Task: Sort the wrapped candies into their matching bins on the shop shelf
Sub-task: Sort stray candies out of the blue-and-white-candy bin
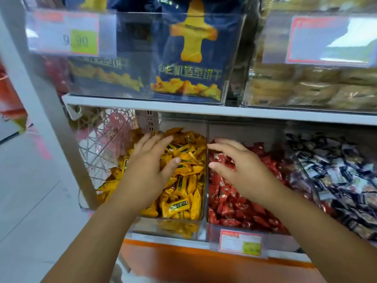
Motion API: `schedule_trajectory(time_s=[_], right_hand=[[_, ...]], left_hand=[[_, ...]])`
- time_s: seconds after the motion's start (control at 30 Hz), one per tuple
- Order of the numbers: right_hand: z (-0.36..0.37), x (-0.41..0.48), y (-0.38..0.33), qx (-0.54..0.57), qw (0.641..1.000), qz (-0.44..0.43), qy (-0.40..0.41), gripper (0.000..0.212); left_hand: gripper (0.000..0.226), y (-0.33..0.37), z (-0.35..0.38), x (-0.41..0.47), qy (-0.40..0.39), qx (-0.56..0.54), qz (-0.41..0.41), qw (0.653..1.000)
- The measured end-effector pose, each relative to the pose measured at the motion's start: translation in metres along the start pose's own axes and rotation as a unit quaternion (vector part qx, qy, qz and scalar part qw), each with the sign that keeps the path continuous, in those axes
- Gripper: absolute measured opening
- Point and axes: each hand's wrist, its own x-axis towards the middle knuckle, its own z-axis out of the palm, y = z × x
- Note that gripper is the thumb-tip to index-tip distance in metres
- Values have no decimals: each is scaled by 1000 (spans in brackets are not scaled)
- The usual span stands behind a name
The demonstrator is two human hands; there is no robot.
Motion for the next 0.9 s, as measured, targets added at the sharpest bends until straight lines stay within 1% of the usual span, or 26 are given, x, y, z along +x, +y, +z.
schedule_trajectory(time_s=[0.07,0.17,0.23,0.37,0.43,0.47,0.53,0.6,0.63,0.7,0.73,0.83,0.87,0.9], right_hand=[[-20,-16,6,-9,1000,5,18,38],[-59,-45,27,-38,999,24,29,32],[-90,-66,48,-60,996,49,46,28],[-146,-112,95,-56,983,159,69,21],[-162,-129,118,-55,977,194,68,23],[-166,-136,125,-54,975,209,56,24],[-169,-143,134,-76,970,229,20,21],[-165,-144,138,-77,972,220,8,15],[-160,-143,138,-67,975,213,-4,16],[-144,-137,136,-65,975,202,-59,14],[-136,-133,136,-83,973,194,-92,16],[-111,-121,135,-166,955,171,-177,52],[-105,-118,134,-197,949,162,-185,58],[-100,-115,133,-216,947,156,-182,58]], left_hand=[[55,21,4,-2,18,-13,27,999],[49,57,20,-5,29,-34,104,994],[51,82,38,-8,5,-56,141,988],[50,133,78,-14,-72,-86,204,973],[51,155,95,-17,-106,-81,209,969],[51,163,101,-18,-116,-71,201,970],[56,176,111,-18,-120,-45,185,974],[66,183,118,-19,-142,-11,172,975],[67,184,121,-20,-156,5,168,973],[69,184,124,-21,-173,19,160,972],[74,182,126,-22,-180,14,154,971],[91,179,130,-22,-209,-6,140,968],[94,179,130,-22,-214,-11,137,967],[96,179,130,-22,-218,-16,134,967]])
